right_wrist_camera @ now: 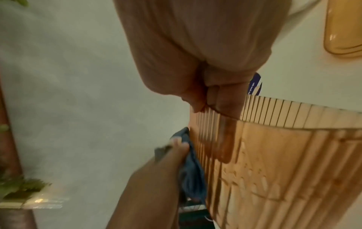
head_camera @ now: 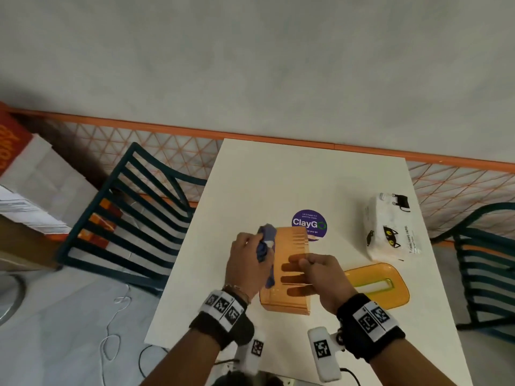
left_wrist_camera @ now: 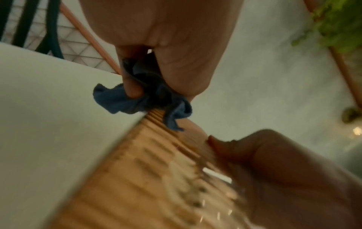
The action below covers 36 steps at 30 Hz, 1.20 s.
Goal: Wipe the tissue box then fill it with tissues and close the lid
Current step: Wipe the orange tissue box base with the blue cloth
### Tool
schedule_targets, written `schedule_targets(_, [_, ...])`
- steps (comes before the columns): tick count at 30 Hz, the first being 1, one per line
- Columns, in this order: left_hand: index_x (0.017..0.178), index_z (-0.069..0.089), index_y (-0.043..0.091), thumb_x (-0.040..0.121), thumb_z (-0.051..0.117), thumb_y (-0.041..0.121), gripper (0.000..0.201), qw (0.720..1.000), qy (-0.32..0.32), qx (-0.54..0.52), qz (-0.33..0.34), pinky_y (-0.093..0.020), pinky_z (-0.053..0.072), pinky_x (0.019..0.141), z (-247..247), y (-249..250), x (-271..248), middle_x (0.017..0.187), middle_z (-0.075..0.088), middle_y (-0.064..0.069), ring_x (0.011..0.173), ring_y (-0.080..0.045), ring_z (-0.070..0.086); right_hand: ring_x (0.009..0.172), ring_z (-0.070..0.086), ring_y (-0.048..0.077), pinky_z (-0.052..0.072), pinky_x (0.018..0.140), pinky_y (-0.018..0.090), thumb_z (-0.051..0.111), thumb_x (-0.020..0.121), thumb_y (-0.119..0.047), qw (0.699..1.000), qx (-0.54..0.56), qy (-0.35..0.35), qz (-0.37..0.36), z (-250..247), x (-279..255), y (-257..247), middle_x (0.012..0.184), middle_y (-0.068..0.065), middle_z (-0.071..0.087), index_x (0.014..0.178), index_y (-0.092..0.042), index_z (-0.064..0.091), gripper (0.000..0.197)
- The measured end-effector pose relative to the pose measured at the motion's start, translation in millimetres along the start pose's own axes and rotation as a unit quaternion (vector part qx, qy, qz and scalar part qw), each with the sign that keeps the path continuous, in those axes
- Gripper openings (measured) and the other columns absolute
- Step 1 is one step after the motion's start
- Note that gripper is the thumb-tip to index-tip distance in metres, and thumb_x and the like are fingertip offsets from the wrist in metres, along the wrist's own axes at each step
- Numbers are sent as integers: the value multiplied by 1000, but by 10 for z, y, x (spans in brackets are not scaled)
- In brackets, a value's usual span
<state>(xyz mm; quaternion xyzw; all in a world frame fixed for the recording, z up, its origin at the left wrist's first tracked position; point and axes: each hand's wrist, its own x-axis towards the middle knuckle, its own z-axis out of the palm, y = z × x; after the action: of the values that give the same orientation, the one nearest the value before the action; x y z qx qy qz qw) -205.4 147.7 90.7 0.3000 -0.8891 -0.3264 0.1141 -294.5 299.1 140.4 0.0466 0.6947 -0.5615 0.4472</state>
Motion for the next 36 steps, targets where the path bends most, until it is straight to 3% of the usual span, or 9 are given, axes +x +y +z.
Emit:
schedule_targets(5, [126,58,29,86,52,46,44,990,5,88,112,-25,50,59,114,477,-154,116,52,5,105,-16,51,81,75,39,63,65,46,43,102,-2,999,27,23,-35,-66,7,-141,97,25,76,104,3,70,27])
schedule_targets(9, [124,55,31,79,58,45,48,980,-37,60,185,-21,54,58,113,356,-559,117,49,9,108,-12,52,83,74,38,62,67,45,42,103,-3,994,89,53,-35,-236,44,-138,103,28,74,107,8,68,28])
schedule_targets(14, [126,56,21,88,66,38,43,995,82,-24,48,-22,57,64,64,237,-398,113,47,4,96,-12,56,88,76,38,63,76,50,40,107,-9,988,150,45,-13,-144,-11,-85,104,17,77,114,1,61,25])
schedule_targets(19, [120,59,24,80,67,33,42,978,44,24,201,-15,52,61,17,504,-469,118,50,5,108,-12,53,64,71,23,56,52,32,42,99,3,981,183,62,-27,-165,-61,-179,90,14,76,112,7,67,28])
schedule_targets(22, [113,58,20,91,62,41,30,983,98,-127,88,-9,49,67,-146,396,-363,112,48,7,92,-3,58,79,77,35,63,61,38,37,105,-1,972,228,44,-43,-184,-122,-259,103,19,75,112,4,58,23])
schedule_targets(27, [97,61,25,93,69,27,9,906,122,-374,-154,-24,53,74,-502,388,-215,99,65,-2,87,-15,66,83,77,37,64,59,36,39,106,-3,947,320,2,-23,-185,-265,-443,99,26,75,113,11,55,23])
schedule_targets(29, [98,65,26,93,69,27,7,853,76,-463,-229,-38,55,76,-705,281,-167,98,72,-4,86,-20,69,81,78,33,63,57,33,41,105,-5,927,374,-17,-10,-232,-331,-534,95,27,75,116,10,54,23])
schedule_targets(32, [111,69,17,92,69,33,25,768,-77,-576,-267,-42,55,86,-852,121,-107,102,76,-5,93,-23,71,79,78,26,65,61,33,43,105,-10,906,420,-48,-6,-166,-382,-608,104,23,74,132,12,51,36])
schedule_targets(36, [125,68,18,86,73,35,43,777,-152,-563,-235,-47,45,111,-766,5,36,124,71,-10,121,-28,65,114,67,41,56,95,56,32,107,-30,929,359,-92,-19,136,-368,-633,130,23,66,138,0,52,47])
